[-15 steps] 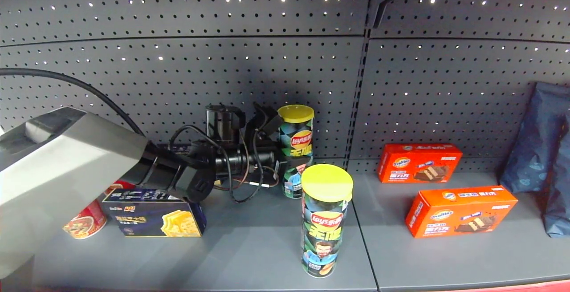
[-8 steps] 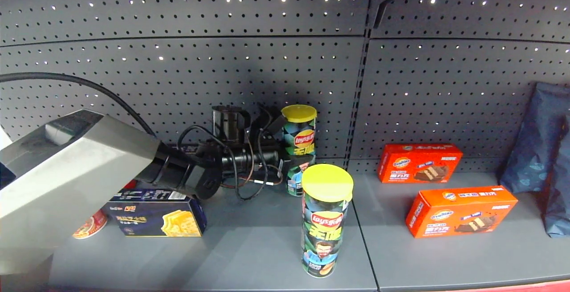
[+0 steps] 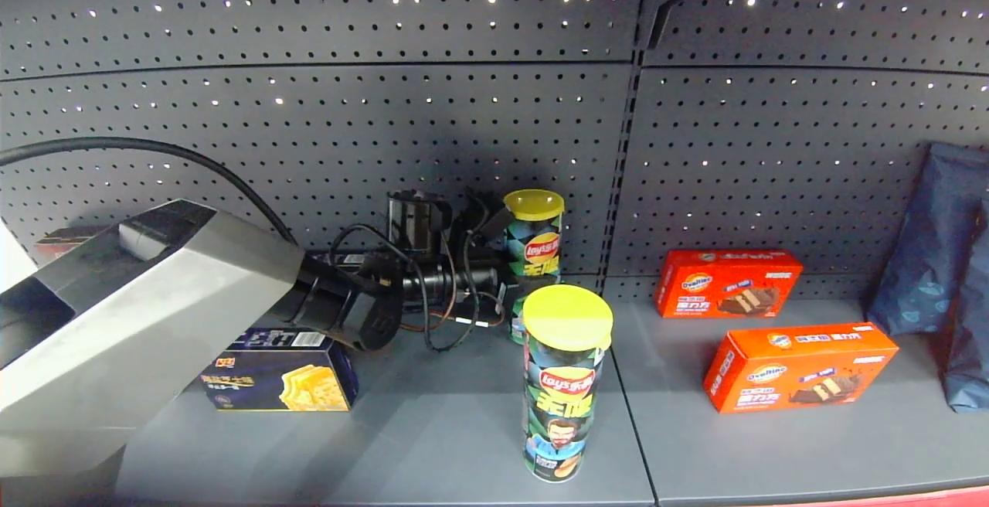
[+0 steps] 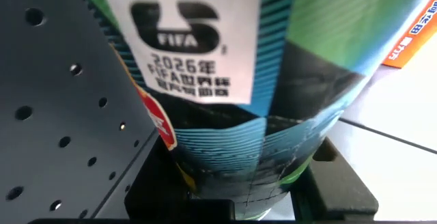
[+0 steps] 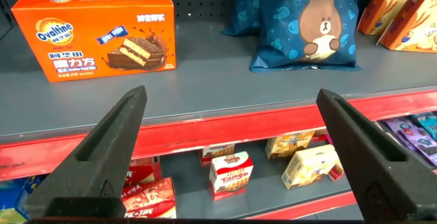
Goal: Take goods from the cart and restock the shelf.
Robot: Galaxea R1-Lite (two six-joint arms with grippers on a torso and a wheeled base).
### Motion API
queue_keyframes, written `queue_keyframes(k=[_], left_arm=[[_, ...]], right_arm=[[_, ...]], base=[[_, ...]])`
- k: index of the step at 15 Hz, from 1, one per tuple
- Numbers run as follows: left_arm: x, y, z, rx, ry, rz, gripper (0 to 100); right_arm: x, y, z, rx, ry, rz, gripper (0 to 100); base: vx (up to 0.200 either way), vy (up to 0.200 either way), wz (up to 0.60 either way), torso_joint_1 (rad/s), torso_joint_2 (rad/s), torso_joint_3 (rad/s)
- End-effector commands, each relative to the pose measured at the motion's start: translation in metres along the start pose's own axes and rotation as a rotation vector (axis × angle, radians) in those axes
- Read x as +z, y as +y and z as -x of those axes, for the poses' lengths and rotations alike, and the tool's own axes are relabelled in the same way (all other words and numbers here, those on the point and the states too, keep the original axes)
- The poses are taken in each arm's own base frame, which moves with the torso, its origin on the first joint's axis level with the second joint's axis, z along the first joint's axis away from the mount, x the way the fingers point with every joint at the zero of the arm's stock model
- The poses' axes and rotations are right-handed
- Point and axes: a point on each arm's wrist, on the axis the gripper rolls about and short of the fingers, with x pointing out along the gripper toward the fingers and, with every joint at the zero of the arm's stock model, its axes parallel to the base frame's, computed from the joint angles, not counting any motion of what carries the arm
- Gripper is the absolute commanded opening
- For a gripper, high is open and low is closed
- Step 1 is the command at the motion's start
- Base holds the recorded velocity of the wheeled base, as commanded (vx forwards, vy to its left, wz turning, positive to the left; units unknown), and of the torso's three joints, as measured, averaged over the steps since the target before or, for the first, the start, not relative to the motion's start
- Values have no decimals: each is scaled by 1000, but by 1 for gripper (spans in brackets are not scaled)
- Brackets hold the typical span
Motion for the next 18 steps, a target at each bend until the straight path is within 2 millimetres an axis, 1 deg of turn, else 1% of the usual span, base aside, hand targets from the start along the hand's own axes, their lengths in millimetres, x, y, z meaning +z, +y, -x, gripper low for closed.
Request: queue_keyframes(k=[1, 3, 4, 8, 9, 10, 11, 12, 13, 14, 16, 18], left_arm=[[-2, 0, -3, -3, 2, 0, 0], [-3, -1, -3, -3, 4, 1, 0], [-3, -1, -3, -2, 6, -2, 100], [-4, -3, -1, -2, 13, 1, 100], [-2, -4, 4, 3, 13, 0, 100], [3, -7, 12, 9, 12, -1, 100], [4, -12, 21, 11, 24, 1, 100], [5, -17, 37, 22, 39, -3, 100], [5, -17, 39, 23, 40, -3, 100], [5, -24, 71, 56, 52, -23, 100], [12, -35, 108, 97, 44, -24, 100], [25, -45, 135, 134, 19, -42, 100]], right_arm=[[0, 0, 0, 1, 1, 1, 100], [0, 0, 0, 1, 1, -4, 100], [0, 0, 0, 1, 1, -4, 100], [0, 0, 0, -1, 1, -4, 100], [0, 0, 0, -1, 1, -4, 100], [0, 0, 0, -1, 1, -4, 100], [0, 0, 0, -1, 1, -4, 100], [0, 0, 0, -1, 1, -4, 100], [0, 0, 0, -1, 1, -5, 100], [0, 0, 0, 1, 1, -4, 100], [0, 0, 0, 2, 1, -4, 100], [0, 0, 0, 5, 0, -4, 100]], base=[[0, 0, 0, 0, 0, 0], [0, 0, 0, 0, 0, 0], [0, 0, 0, 0, 0, 0], [0, 0, 0, 0, 0, 0], [0, 0, 0, 0, 0, 0], [0, 0, 0, 0, 0, 0], [0, 0, 0, 0, 0, 0], [0, 0, 0, 0, 0, 0], [0, 0, 0, 0, 0, 0], [0, 0, 0, 0, 0, 0], [0, 0, 0, 0, 0, 0], [0, 0, 0, 0, 0, 0]])
